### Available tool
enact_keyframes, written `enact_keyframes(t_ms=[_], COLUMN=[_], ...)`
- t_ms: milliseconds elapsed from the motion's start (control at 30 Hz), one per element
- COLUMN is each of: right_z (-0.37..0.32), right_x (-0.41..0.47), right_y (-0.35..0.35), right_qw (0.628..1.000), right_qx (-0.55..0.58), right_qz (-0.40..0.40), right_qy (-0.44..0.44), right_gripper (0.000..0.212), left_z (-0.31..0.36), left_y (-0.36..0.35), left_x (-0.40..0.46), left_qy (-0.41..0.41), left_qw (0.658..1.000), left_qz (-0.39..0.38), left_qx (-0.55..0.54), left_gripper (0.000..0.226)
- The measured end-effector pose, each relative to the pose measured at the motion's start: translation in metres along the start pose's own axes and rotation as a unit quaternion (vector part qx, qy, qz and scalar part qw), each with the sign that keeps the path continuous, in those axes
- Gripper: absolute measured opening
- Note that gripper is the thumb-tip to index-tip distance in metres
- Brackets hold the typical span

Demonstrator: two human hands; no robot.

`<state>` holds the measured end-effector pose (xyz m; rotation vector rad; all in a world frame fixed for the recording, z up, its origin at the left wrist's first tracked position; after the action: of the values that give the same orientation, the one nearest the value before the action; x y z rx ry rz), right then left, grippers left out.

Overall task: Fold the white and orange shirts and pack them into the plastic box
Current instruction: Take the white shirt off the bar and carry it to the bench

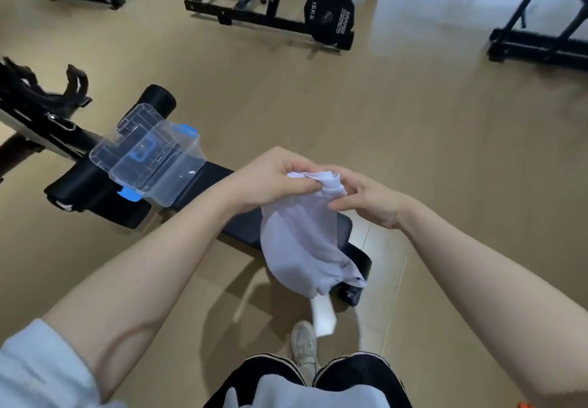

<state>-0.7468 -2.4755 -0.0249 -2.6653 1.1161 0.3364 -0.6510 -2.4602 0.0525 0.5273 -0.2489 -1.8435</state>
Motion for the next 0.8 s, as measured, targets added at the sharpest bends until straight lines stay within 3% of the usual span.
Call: enact_keyframes(t_ms=[67,167,267,367,400,467,567,633,700,800], right_z=[0.016,0.041,0.047,0.039,0.036,0.026,0.017,0.013,0.008,-0.006], right_x=[0.014,0.029,0.037,0.041,0.043,0.042,0.042,0.042,0.041,0.039], right_y=[-0.005,-0.001,0.006,0.026,0.035,0.043,0.046,0.046,0.046,0.055], right_qw=[0.997,0.986,0.981,0.977,0.973,0.974,0.973,0.972,0.967,0.965], right_qx=[-0.053,-0.121,-0.148,-0.177,-0.187,-0.137,-0.009,0.027,0.063,0.084], right_qz=[-0.029,-0.025,-0.027,0.061,0.101,0.168,0.21,0.206,0.208,0.215], right_qy=[-0.041,-0.111,-0.12,-0.102,-0.091,-0.073,-0.092,-0.111,-0.13,-0.123], right_gripper=[0.04,0.026,0.013,0.008,0.013,0.019,0.019,0.028,0.022,0.012], left_z=[-0.004,-0.012,-0.033,-0.071,-0.087,-0.116,-0.119,-0.113,-0.112,-0.104], left_y=[0.022,0.054,0.085,0.097,0.096,0.081,0.036,-0.009,-0.049,-0.065], left_x=[0.001,-0.003,-0.011,-0.02,-0.02,-0.019,-0.003,0.012,0.023,0.031], left_qy=[-0.004,-0.004,0.039,0.128,0.167,0.238,0.221,0.197,0.213,0.219], left_qw=[0.998,0.982,0.934,0.882,0.876,0.878,0.911,0.941,0.947,0.939], left_qz=[0.054,0.17,0.328,0.43,0.436,0.411,0.347,0.271,0.202,0.236], left_qx=[-0.033,-0.083,-0.137,-0.141,-0.122,-0.061,0.008,-0.045,-0.133,-0.119], left_gripper=[0.02,0.025,0.029,0.019,0.018,0.042,0.048,0.044,0.035,0.027])
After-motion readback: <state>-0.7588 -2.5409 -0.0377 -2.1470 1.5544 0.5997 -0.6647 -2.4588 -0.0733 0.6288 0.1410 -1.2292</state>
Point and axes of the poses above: each hand's wrist, its own x-axis towards the middle knuckle, its own y-axis out of the back of the hand, z = x × y, the point moved 9 cm from there along x, towards the middle knuckle, and after that the axes turned 5 degrees about z, right-handed, at the moved point
